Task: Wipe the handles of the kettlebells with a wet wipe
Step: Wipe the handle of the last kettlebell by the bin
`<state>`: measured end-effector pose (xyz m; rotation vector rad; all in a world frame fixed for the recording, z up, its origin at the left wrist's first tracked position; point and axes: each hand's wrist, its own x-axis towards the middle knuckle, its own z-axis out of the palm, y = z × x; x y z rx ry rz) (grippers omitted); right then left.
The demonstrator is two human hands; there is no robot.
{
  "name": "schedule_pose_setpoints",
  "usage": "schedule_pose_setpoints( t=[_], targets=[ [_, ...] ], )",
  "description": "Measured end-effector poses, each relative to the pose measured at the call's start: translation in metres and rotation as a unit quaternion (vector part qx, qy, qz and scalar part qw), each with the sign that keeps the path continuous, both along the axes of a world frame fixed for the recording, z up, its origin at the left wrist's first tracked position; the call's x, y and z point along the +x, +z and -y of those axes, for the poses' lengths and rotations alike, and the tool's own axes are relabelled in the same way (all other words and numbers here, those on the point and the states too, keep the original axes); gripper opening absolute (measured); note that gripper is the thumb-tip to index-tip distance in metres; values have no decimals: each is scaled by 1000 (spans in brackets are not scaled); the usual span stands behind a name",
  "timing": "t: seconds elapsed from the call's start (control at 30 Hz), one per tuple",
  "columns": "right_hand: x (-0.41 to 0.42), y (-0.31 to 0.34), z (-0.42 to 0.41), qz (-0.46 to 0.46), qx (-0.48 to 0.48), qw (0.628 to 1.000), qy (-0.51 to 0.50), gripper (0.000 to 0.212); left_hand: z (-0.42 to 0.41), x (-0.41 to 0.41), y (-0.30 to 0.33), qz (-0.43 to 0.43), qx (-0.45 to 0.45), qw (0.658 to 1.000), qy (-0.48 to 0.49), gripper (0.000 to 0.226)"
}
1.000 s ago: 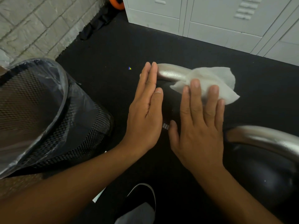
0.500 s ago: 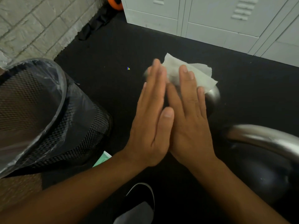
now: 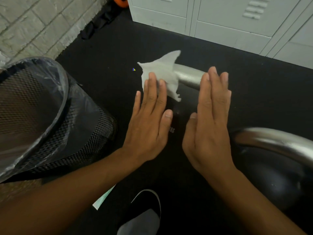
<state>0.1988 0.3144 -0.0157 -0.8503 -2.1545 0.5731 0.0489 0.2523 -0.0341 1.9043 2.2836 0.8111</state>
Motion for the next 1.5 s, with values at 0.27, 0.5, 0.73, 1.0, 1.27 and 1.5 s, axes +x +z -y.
schedule_pose_setpoints(
  t=[0.27, 0.5, 0.73, 1.0, 1.27, 1.5],
  targets=[
    [-1, 0, -2, 17, -4, 999, -35, 69, -13, 19, 11, -73, 31, 994, -75, 60],
    [-3, 2, -1, 55, 26, 997, -51, 72, -6, -3, -13, -49, 6, 999, 3, 61],
    [-2, 1, -1, 71, 29, 995, -59, 74, 0, -10, -29, 43, -40, 998, 13, 63],
    [-3, 0, 0, 66, 27, 995, -63, 79, 11, -20, -43, 63, -121, 991, -6, 63],
    [-5, 2, 1, 69, 25, 995, -67, 78, 0, -19, -25, 123, 3, 991, -50, 66],
    [-5, 3, 4, 67, 30, 995, -67, 83, -20, -30, -2, 278, 74, 958, 10, 58]
  ],
)
